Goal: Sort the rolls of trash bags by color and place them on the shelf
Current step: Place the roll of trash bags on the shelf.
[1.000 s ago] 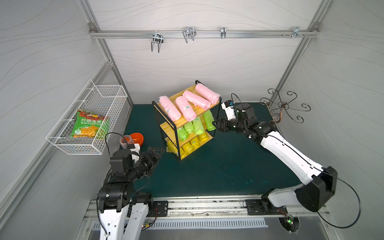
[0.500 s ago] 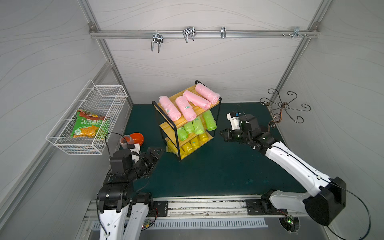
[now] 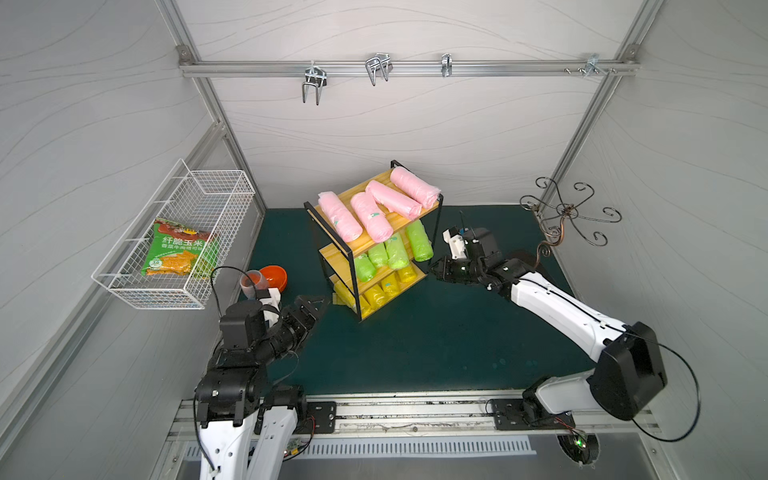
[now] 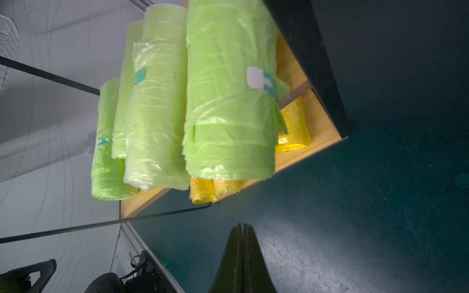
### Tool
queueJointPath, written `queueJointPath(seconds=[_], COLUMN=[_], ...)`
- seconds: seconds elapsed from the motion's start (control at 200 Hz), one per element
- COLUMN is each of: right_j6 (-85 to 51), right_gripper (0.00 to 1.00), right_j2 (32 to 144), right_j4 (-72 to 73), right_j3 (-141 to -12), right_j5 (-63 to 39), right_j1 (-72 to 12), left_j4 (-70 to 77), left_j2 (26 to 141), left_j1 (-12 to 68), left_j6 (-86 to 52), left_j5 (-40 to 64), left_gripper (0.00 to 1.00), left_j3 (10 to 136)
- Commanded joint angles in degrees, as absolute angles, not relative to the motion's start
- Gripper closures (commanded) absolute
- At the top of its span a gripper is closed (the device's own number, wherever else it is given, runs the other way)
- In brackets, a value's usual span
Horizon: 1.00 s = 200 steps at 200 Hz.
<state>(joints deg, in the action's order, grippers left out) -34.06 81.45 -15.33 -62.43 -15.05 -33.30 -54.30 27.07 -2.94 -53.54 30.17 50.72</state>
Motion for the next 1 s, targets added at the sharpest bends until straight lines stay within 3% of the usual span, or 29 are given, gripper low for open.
queueJointPath(seconds=[0.0,0.46,0.995], right_j6=[-34.2,-36.6,-36.8], right_gripper=[1.0,1.0,1.0], right_j2=[82.9,86.3,79.3], right_j4=[-12.8,-9.7,-15.9], right_j3=[-63.8,-66.1,-62.8], right_j5=[-14.7,-19.2,-19.5], right_j1=[-31.9,-28.6,-29.0], left_j4=[-53.9,-53.9,-53.3], left_j2=[26.5,26.6,26.7], left_j1=[-2.8,-2.7,-2.6], left_j6=[-52.3,-52.2,-52.5], left_j5=[29.5,29.4,29.5], left_gripper=[0.1,0.1,0.1], left_j3=[51.0,50.9,50.7])
